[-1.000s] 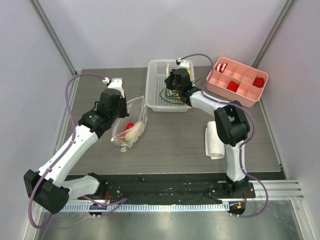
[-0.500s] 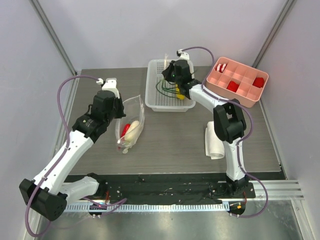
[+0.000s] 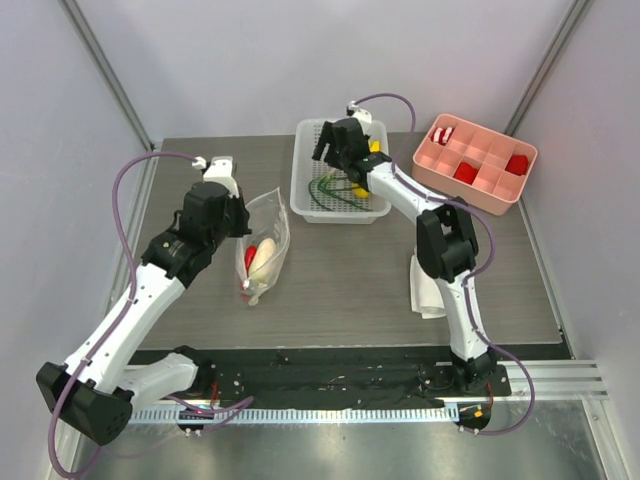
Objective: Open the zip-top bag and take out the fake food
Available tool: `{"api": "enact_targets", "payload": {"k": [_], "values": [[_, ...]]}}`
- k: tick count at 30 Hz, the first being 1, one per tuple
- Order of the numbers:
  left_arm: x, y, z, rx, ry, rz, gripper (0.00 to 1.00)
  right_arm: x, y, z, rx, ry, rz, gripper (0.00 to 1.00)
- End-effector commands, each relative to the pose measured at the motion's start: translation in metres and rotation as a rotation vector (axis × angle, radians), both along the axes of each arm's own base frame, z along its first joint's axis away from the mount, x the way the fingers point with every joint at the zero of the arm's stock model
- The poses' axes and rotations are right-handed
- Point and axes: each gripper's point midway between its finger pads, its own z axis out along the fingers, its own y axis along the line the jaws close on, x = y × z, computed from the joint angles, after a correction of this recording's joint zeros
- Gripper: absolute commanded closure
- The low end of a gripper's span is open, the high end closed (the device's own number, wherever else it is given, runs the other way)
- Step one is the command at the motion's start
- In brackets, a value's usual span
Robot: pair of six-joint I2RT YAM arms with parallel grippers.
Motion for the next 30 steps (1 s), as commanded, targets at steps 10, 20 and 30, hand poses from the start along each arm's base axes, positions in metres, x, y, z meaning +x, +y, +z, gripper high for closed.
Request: {"api": "enact_targets", "payload": {"k": [10,20,30], "values": [[0.004,-0.015,0.0,-0.03,0.017,-0.063,1.0,-0.168,-0.011,0.084,-0.075,-0.077,0.191,0.25],[0.006,-0.008,-0.001,-0.017,0.01,-0.02,1.0,-0.297,0.086,0.103,0.18,-0.082,0.445,0.6],[0.005,-0.014,-0.004,-0.036,0.021,-0.042,1.0,-0.307,0.123,0.128,0.206,-0.123,0.452,0.69]]}}
